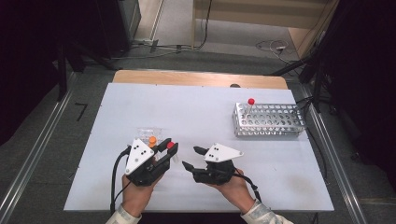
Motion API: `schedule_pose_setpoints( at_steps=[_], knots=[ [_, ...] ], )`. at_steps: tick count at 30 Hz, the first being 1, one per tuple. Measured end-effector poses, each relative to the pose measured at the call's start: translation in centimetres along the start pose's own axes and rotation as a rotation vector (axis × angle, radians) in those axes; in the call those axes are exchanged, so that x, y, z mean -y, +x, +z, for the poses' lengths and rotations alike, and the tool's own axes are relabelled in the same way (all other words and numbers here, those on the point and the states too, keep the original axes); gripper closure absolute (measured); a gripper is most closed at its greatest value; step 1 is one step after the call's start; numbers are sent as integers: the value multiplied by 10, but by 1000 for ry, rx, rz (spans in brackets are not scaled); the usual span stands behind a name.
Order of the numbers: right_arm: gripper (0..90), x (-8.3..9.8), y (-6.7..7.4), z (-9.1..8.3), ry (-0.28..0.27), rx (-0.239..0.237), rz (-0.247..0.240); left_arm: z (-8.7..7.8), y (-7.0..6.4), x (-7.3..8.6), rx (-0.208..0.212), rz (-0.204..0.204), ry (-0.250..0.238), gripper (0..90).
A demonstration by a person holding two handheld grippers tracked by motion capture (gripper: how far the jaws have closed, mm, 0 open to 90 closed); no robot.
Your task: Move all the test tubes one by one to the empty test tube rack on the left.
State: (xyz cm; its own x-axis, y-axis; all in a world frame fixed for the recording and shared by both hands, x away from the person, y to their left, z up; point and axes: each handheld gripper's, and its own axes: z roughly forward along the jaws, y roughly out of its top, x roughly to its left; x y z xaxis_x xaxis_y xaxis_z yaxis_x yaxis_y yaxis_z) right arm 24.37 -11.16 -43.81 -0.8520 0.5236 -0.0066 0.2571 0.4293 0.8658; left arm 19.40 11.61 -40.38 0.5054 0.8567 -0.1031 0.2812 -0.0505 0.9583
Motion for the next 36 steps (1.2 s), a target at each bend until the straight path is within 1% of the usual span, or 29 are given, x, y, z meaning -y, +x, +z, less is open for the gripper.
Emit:
schedule_pose_setpoints(
  at_steps=[3, 7, 9, 13, 18, 20, 23, 28, 32, 36],
  knots=[
    [353, 4, -5, -4, -3, 10, 6, -4, 2, -3, -3, -4, -4, 703],
    [314, 8, -12, -8, 6, 39, 20, -10, 4, -5, -11, -6, -5, 703],
    [310, 10, -17, -9, 8, 53, 27, -13, 5, -6, -17, 2, -6, 702],
    [306, 13, -26, -12, 10, 82, 49, -19, 7, -9, -16, -9, -22, 702],
    [305, 20, -36, -15, 21, 111, 71, -27, 8, -14, -13, -9, -37, 702],
    [305, 22, -39, -16, 28, 122, 82, -31, 9, -16, -21, -6, -39, 702],
    [305, 24, -42, -19, 26, 131, 85, -36, 13, -17, -34, -11, -43, 702],
    [307, 26, -46, -23, 20, 142, 101, -43, 20, -18, -67, -14, -41, 702],
    [307, 28, -47, -24, 27, 146, 106, -46, 25, -16, -89, -13, -28, 702],
    [307, 28, -46, -24, 29, 147, 105, -46, 28, -12, -116, -1, -12, 701]
  ],
)
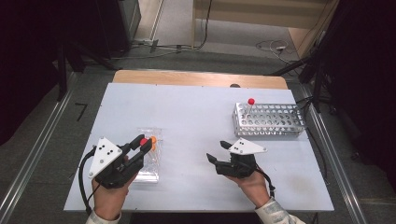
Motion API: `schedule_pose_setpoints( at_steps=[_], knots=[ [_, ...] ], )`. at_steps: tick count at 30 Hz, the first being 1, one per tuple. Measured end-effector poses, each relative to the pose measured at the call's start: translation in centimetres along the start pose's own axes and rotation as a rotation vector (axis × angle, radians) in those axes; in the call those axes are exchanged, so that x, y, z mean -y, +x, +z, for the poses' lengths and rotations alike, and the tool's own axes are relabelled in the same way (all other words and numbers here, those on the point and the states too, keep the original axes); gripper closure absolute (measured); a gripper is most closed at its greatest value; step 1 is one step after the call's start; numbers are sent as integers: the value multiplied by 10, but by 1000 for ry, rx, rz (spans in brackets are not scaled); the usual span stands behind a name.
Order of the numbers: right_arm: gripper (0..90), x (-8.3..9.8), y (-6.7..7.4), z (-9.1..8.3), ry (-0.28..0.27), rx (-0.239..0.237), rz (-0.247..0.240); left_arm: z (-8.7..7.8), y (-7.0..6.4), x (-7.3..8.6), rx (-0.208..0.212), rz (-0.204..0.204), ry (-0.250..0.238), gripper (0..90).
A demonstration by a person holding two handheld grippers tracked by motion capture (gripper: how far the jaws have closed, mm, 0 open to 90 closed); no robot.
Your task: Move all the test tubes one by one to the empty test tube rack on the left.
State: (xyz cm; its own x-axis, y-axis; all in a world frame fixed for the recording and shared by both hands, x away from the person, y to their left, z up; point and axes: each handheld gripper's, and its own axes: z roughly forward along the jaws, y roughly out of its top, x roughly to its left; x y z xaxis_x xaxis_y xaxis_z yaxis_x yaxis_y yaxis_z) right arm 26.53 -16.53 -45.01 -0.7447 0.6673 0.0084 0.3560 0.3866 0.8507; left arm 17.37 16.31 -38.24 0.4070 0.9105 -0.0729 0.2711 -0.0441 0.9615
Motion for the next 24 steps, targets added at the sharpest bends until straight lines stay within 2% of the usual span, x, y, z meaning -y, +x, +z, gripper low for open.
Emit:
schedule_pose_setpoints(
  at_steps=[4, 7, 14, 24],
  knots=[
    [307, 1, 0, 1, 4, -2, -3, 2, 0, 4, -7, 3, 14, 701],
    [307, 1, 0, 1, 2, 0, 0, 5, -1, 8, -26, 22, 21, 701],
    [308, 1, 0, 1, 3, -3, 4, 12, -1, 21, -50, 18, 51, 700],
    [309, 2, -1, 1, 6, -3, 11, 22, -1, 42, -63, 5, 115, 698]
  ],
)
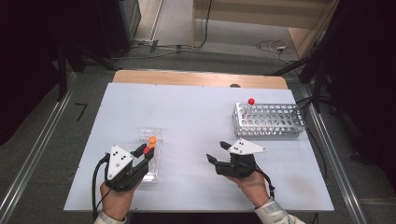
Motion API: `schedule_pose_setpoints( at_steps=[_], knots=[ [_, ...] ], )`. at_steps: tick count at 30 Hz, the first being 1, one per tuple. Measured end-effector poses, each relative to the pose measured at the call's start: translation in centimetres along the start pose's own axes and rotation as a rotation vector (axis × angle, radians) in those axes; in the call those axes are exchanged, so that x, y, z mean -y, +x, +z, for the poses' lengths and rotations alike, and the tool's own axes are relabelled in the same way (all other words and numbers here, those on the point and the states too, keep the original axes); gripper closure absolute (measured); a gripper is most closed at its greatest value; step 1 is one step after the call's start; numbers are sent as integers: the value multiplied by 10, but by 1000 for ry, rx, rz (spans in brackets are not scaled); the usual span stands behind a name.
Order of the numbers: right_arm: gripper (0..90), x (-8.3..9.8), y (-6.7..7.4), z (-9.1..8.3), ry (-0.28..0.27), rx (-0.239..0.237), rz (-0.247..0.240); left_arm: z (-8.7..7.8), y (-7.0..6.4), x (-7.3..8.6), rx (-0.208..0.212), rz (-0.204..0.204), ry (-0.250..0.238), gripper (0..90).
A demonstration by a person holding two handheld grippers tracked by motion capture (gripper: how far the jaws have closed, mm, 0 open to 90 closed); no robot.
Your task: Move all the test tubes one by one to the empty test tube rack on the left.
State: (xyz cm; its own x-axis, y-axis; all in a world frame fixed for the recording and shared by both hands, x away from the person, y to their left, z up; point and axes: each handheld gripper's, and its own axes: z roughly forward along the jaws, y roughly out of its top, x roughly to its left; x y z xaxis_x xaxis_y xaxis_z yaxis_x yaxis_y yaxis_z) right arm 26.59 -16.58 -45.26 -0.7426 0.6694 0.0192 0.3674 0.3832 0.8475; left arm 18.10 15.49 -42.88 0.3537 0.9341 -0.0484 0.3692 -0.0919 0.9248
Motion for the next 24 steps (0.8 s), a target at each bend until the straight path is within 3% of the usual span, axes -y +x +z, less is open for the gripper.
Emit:
schedule_pose_setpoints(
  at_steps=[4, 12, 18, 24],
  knots=[
    [309, 1, -1, 0, 1, 2, 0, 3, 1, 5, 0, -9, 22, 661],
    [310, 0, -3, -4, -19, 33, 3, 0, 2, 4, -2, -25, -3, 552],
    [314, -4, -21, -13, -70, 132, 38, -2, 4, 2, -23, -54, -32, 333],
    [313, -6, -44, -15, -87, 256, 68, -2, 3, 1, -19, -67, -40, 240]
  ],
)
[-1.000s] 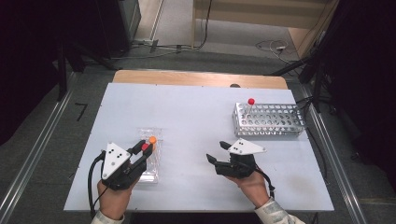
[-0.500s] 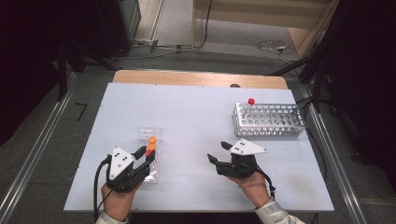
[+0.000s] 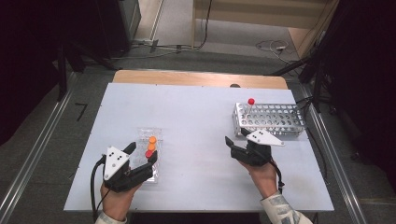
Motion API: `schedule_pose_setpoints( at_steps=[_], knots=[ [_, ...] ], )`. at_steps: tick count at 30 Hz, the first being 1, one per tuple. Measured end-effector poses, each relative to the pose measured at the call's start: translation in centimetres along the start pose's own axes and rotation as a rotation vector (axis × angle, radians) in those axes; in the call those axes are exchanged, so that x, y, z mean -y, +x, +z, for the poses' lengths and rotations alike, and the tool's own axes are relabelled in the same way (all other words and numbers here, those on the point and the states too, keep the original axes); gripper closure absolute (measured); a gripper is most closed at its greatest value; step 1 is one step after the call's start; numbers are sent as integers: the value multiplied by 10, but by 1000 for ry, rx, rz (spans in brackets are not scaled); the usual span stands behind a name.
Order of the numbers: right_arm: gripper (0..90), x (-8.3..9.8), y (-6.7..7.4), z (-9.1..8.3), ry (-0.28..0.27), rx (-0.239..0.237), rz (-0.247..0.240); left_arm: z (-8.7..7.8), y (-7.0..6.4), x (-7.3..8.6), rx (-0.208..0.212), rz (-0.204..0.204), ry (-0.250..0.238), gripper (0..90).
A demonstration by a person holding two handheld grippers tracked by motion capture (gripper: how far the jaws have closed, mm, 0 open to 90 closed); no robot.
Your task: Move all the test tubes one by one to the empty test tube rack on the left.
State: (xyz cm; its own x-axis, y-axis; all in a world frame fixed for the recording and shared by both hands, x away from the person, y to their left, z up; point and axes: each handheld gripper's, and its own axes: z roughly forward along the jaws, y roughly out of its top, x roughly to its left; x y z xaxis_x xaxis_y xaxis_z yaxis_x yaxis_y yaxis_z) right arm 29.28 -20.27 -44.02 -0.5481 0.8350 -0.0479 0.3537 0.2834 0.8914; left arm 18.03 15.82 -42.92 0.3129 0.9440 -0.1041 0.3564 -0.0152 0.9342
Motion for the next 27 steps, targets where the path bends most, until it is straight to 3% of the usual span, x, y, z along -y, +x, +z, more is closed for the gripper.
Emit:
schedule_pose_setpoints(
  at_steps=[12, 27],
  knots=[
    [322, -11, -38, 21, -10, 159, 86, -1, -2, -2, 16, 3, -2, 215],
    [398, -22, -77, 55, 0, 243, 144, 0, -1, -1, 20, 0, 1, 216]
  ],
)
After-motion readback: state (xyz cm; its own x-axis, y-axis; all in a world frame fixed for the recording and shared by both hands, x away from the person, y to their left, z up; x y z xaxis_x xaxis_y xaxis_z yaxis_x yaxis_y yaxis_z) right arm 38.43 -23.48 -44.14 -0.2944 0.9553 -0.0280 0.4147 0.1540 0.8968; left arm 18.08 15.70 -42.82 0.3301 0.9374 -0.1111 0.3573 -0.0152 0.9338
